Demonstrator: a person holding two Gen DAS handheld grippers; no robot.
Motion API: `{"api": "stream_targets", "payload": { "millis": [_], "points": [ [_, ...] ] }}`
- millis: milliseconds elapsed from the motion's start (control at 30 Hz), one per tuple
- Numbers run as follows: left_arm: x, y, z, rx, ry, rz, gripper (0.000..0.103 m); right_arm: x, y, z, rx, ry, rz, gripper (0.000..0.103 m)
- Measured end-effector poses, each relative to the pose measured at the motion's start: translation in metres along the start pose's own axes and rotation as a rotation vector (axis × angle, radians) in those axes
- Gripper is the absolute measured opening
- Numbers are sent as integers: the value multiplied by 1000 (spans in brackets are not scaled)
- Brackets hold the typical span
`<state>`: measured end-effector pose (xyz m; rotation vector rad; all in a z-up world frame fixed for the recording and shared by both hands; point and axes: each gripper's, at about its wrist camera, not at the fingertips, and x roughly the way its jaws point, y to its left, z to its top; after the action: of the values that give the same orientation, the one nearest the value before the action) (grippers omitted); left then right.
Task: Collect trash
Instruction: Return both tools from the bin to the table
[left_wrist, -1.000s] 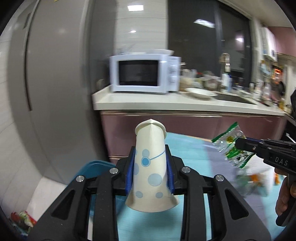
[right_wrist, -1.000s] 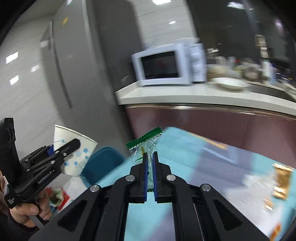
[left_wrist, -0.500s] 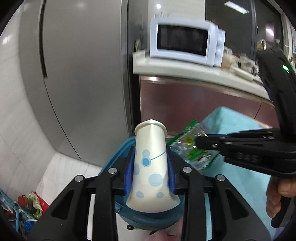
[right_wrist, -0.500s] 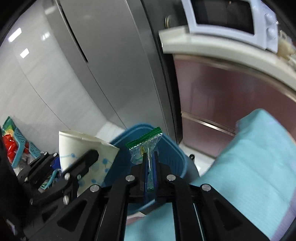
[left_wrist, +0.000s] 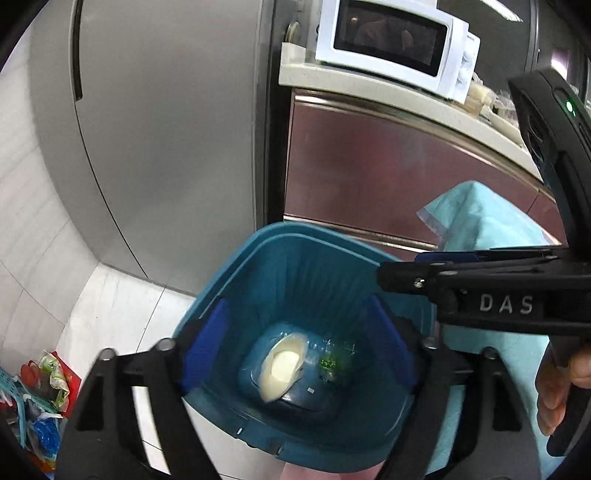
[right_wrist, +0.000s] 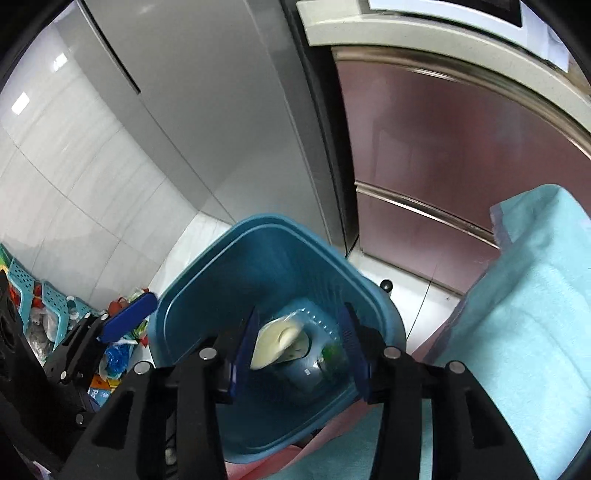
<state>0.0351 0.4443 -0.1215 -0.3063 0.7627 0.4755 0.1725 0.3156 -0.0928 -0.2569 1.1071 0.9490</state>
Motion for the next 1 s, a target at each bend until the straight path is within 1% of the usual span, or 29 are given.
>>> {"api": "stream_targets", "payload": {
  "millis": [33,67,100,133,167,200,233,267,400,467,500,567,633,833,1000],
  "points": [
    [-5,-1,1,0,-13,2,93,-5,-5,0,6,-10,3,51],
    [-10,-2,4,0,-28,2,96,-14,-6,-2,9,-34,0,55],
    [-18,-4,6,3,-48,6,97,-21,-14,-2,8,-59,-1,64],
    [-26,-6,6,6,-62,13,98,-32,-16,-4,13,-91,-1,76],
    [-35,-10,7,11,-76,23,98,-39,-21,-4,19,-116,1,81],
    [-44,-15,8,17,-88,31,98,-58,-24,-9,25,-174,5,87],
    [-51,-18,9,22,-100,38,98,-71,-26,-12,28,-214,-9,93],
    [-59,-24,10,31,-116,46,98,-84,-28,-15,26,-253,-26,95],
    [-90,-43,12,43,-177,62,98,-135,-33,-33,11,-392,-69,96],
    [-107,-57,14,47,-221,66,98,-157,-33,-46,-8,-462,-113,96],
    [-112,-60,14,47,-231,68,98,-165,-37,-52,-17,-492,-135,96],
    [-129,-71,15,42,-259,61,98,-181,-41,-64,-27,-537,-177,96],
    [-140,-83,14,49,-276,46,98,-190,-48,-78,-36,-568,-211,96],
    [-166,-133,1,91,-313,-24,98,-241,-72,-128,-7,-662,-294,96],
    [-183,-183,-17,141,-326,-112,98,-272,-94,-173,31,-704,-383,96]
  ]
}}
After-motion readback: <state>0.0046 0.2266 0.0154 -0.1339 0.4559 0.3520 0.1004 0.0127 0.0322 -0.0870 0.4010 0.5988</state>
